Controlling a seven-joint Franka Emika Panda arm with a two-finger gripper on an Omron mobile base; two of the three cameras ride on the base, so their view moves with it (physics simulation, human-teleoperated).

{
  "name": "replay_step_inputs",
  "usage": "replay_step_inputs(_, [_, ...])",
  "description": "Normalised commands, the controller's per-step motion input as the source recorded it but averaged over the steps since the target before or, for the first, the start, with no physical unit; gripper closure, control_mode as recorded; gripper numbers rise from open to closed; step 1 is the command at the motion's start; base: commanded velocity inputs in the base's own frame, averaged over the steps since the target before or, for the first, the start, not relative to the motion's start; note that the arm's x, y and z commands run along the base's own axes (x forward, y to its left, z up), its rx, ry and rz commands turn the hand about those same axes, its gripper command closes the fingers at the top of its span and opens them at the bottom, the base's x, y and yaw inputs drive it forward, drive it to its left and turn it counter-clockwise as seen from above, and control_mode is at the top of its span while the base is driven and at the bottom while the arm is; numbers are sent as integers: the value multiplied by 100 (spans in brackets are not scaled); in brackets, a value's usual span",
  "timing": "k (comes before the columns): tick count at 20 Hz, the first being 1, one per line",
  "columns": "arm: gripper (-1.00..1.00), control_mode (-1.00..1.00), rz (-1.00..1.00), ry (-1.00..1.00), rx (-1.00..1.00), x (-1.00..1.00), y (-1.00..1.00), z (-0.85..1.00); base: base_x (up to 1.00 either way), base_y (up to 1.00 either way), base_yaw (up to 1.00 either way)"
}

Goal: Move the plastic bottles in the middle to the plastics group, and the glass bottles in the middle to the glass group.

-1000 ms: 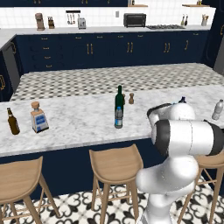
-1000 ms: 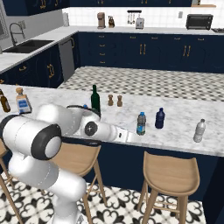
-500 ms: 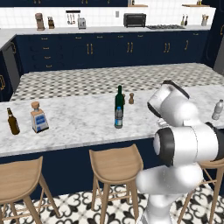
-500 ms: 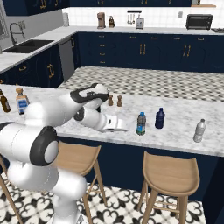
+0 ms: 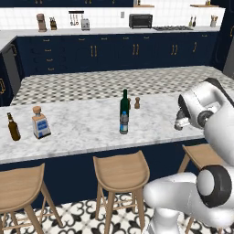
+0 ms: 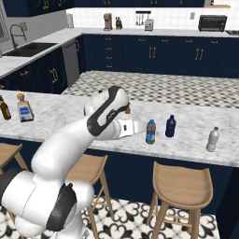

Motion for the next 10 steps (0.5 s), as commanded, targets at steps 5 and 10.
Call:
replay_step_inputs(5, [-100, -100, 0, 14, 0, -27, 44, 74, 0, 0, 0])
replay_step_inputs(10, [-100, -100, 2, 15, -4, -13, 53, 80, 0, 0, 0])
